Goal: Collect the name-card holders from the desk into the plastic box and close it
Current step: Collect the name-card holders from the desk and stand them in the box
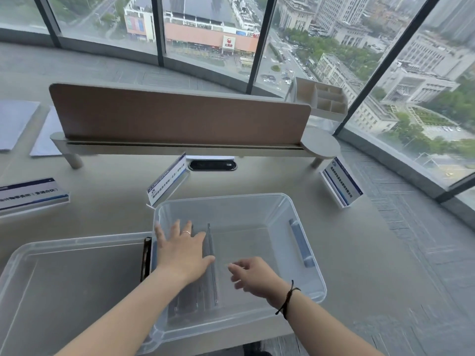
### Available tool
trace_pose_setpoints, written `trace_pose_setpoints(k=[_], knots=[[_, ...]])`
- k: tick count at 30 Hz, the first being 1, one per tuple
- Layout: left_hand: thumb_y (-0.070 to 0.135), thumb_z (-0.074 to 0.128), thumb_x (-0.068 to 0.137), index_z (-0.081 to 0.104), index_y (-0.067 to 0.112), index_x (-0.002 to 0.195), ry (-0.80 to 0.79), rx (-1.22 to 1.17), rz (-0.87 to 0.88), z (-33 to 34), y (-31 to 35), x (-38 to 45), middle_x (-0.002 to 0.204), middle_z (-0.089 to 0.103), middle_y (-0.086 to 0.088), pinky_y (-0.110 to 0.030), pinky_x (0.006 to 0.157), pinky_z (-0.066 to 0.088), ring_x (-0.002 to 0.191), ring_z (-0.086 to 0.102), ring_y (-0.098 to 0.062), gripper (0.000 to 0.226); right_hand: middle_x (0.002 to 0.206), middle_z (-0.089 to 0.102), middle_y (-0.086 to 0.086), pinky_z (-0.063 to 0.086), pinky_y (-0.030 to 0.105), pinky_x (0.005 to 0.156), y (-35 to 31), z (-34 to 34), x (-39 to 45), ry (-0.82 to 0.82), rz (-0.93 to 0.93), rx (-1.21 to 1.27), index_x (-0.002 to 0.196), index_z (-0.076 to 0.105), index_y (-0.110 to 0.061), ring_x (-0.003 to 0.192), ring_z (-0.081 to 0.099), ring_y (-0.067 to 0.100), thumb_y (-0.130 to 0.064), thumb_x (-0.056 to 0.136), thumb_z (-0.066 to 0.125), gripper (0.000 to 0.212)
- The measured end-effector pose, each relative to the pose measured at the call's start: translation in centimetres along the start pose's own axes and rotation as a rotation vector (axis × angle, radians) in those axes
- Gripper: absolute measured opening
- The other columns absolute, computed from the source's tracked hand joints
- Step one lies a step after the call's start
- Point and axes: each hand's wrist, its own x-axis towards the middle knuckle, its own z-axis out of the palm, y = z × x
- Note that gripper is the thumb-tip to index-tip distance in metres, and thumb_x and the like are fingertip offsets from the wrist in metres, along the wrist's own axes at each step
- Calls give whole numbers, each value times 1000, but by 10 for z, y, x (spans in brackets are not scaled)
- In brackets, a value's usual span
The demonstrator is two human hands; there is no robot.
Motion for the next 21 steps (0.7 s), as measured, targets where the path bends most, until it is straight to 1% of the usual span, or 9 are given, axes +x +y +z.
trace_pose_setpoints(k=[1, 3, 4, 6, 11, 14, 18, 19, 21], knots=[[69, 41, 87, 37, 37, 145, 36, -34, 30, -8, 9, 2, 161, 23, -4, -65, 113, -5, 149, 11, -30, 67, 86, 72, 2, 49, 23, 63, -1, -11, -7, 12, -5, 0, 110, 67, -14, 68, 65, 10, -40, 91, 56, 34], [63, 44, 90, 48, 34, 138, 118, -130, 93, -24, 27, 6, 149, 45, 2, -51, 116, 21, 139, 37, -22, 57, 86, 75, 5, 50, 25, 63, -3, -34, -19, 33, -19, 31, 114, 64, -14, 68, 68, 12, -36, 92, 56, 32], [60, 45, 91, 53, 32, 133, 157, -180, 121, -33, 36, 8, 140, 55, 4, -42, 109, 35, 129, 48, -19, 51, 85, 76, 6, 50, 27, 64, -4, -46, -24, 39, -26, 65, 114, 63, -15, 69, 69, 13, -34, 92, 56, 30], [55, 46, 93, 58, 32, 127, 200, -254, 154, -49, 53, 13, 125, 64, 8, -34, 93, 46, 116, 59, -17, 43, 82, 76, 6, 51, 29, 67, -6, -70, -31, 64, -44, 136, 113, 63, -15, 69, 70, 14, -32, 94, 55, 26], [56, 46, 94, 65, 28, 117, 204, -295, 158, -86, 112, 40, 117, 67, 5, -33, 85, 46, 108, 61, -22, 41, 81, 75, 12, 51, 31, 66, -2, -151, -36, 181, -132, 280, 103, 66, -12, 68, 69, 19, -23, 95, 56, 17], [57, 44, 95, 65, 26, 112, 189, -239, 146, -107, 166, 68, 114, 66, 1, -33, 80, 44, 106, 60, -25, 41, 82, 74, 14, 50, 31, 62, 18, -209, -27, 266, -148, 345, 105, 65, -11, 64, 66, 21, -20, 94, 57, 16], [57, 47, 92, 65, 27, 101, 157, -257, 154, -124, 246, 114, 105, 66, 2, -37, 85, 50, 98, 60, -24, 36, 85, 72, 15, 50, 32, 59, 64, -298, -3, 424, -114, 343, 108, 62, -12, 60, 64, 20, -20, 92, 60, 18], [56, 47, 92, 65, 27, 101, 158, -243, 159, -127, 267, 125, 105, 66, 2, -38, 85, 50, 99, 60, -24, 35, 86, 71, 13, 52, 34, 62, 77, -321, 5, 468, -109, 318, 109, 61, -12, 63, 65, 20, -22, 91, 61, 20], [55, 47, 93, 64, 28, 107, 164, -199, 171, -134, 308, 147, 111, 65, 1, -35, 83, 48, 104, 60, -24, 35, 95, 69, 9, 55, 39, 76, 101, -367, 26, 546, -96, 217, 115, 60, -12, 81, 67, 23, -28, 88, 63, 31]])
